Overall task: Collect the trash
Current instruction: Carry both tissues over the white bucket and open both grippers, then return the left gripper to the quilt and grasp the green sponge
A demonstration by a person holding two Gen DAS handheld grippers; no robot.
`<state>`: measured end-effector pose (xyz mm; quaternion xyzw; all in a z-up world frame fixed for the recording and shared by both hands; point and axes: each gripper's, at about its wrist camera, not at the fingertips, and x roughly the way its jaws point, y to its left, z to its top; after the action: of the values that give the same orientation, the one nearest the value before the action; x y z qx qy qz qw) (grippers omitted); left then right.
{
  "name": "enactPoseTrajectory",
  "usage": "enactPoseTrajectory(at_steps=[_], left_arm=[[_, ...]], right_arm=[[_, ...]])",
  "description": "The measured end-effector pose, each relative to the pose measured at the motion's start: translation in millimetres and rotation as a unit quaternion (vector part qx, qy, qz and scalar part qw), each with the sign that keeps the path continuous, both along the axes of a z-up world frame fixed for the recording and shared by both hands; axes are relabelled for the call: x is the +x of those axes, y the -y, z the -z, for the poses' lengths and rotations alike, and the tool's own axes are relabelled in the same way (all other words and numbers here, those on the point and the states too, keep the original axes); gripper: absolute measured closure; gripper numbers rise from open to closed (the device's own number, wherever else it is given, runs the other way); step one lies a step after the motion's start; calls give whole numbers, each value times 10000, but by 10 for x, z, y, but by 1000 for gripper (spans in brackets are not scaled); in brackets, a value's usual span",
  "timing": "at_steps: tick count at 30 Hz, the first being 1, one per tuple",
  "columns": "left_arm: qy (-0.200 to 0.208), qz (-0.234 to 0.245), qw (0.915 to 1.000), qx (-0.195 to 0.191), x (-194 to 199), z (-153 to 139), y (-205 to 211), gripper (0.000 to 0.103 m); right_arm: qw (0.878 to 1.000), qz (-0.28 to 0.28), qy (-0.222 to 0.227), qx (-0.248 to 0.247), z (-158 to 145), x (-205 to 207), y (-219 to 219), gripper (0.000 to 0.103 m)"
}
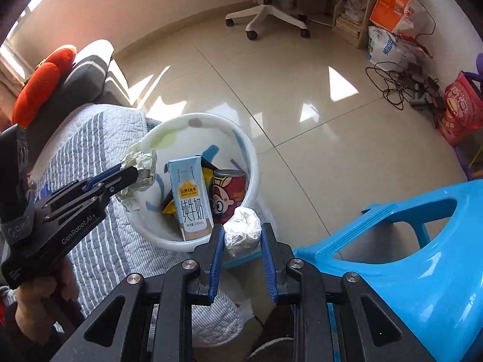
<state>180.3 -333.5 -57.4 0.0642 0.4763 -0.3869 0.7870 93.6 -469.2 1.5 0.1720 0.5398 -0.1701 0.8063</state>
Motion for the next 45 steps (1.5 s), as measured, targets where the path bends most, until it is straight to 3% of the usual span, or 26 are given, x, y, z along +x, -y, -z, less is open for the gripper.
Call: enactPoseTrajectory(at_steps=[3,9,15,17,31,32,34,35,45], left_arm=[[-27,-115,9999,-27,-7,-59,-61,56],[309,-218,9991,180,-42,-248,-237,28],[459,-468,9955,682,-32,-275,-472,15],[425,-582,9934,893,-29,-258,-558,5],[635,-929,9840,1381,-93,-344,-1247,1],[627,-950,9834,1412,-98,-349,-1305,1],[602,-986,9826,1454,-104,-365,-1418,1],[587,-1004,9824,1460,-106,-375,-1479,1],[307,-1487,9773,1479,-125,-459,-2248,1]], right_arm=[[10000,-12,4,6,10,35,1,78],[10000,19,-4,44,26,96,7,78],[9998,117,-14,129,68,210,19,78],[9998,133,3,153,89,268,20,78],[9996,93,63,263,215,667,-183,73],[9995,97,70,287,218,683,-196,69],[9994,151,84,293,204,697,-219,37],[9994,180,127,265,186,695,-235,33],[9995,-9,107,298,16,712,-617,28]])
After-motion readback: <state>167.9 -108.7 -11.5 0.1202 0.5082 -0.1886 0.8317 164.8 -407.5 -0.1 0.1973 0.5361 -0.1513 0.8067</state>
